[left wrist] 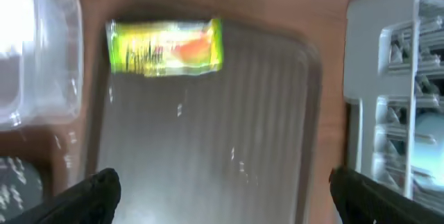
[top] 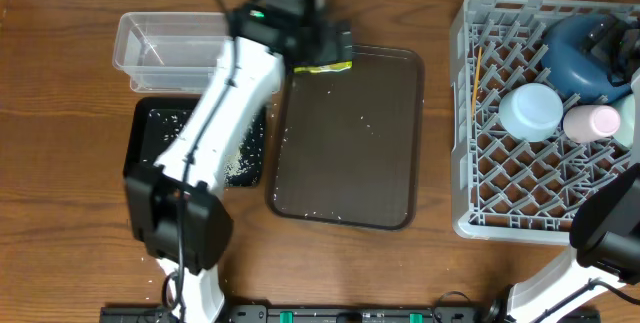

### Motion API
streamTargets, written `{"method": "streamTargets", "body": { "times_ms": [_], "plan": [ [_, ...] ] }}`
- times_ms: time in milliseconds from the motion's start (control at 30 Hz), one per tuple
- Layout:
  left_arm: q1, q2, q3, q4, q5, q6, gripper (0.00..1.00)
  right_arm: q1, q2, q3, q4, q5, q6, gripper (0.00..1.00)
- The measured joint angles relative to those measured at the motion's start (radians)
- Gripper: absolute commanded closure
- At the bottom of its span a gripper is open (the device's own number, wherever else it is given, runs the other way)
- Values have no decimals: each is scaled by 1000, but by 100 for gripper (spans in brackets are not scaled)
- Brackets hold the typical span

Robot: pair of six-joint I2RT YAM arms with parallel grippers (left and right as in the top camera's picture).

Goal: Sort waste into correct bins and load items into the dishwasher rack
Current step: 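Reach the left gripper to the yellow Pandan wrapper and grasp it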

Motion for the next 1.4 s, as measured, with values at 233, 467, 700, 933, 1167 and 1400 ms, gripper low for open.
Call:
{"method": "streamTargets", "body": {
  "times_ms": [233, 467, 700, 933, 1167, 1400],
  "plan": [
    [-116, 23, 2, 167, -260, 34, 2, 0, 0, 0, 0, 0, 0, 1],
    [-110, 175, 2, 348, -328, 71, 2, 0, 0, 0, 0, 0, 0, 1],
    [-111, 331, 2, 426, -336, 92, 2, 0, 0, 0, 0, 0, 0, 1],
    [-111, 406, 2, 443, -336, 97, 1, 0, 0, 0, 0, 0, 0, 1],
    [-112, 455, 2, 504, -336, 97, 2, 0, 0, 0, 0, 0, 0, 1],
    [-112, 501, 2, 531, -340, 97, 25, 0, 0, 0, 0, 0, 0, 1]
  ]
}}
